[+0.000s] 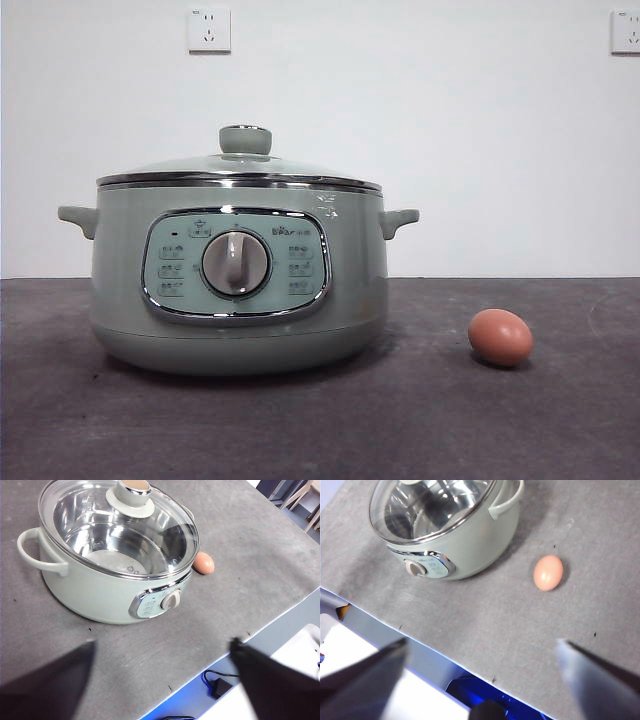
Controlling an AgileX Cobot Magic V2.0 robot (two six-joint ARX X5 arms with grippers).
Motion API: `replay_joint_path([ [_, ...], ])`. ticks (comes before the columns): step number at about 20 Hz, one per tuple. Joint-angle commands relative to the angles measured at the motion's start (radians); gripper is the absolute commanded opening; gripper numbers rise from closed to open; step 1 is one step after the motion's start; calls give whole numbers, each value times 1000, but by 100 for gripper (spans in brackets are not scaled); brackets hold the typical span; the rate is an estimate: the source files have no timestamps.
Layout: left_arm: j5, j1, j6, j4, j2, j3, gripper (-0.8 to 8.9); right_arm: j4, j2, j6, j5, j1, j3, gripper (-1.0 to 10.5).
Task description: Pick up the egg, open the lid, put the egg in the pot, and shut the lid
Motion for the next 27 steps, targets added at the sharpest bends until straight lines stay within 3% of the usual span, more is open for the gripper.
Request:
replay_joint_path([
  [1, 2, 0, 7, 8, 0, 2, 652, 18, 40, 12, 0, 15, 2, 627],
  [5, 2, 0, 6, 8, 0, 2, 652, 105, 183, 20, 32, 87, 2, 626],
  [15, 1, 0, 3, 8, 0, 2, 652, 419, 652, 58, 350, 246, 2, 626],
  [22, 1, 0, 3, 8, 0, 2, 652, 594, 862, 93, 401, 291, 2, 624],
  [27, 0, 0, 3, 8, 0, 2, 652, 636, 931, 93, 428, 291, 2, 563],
])
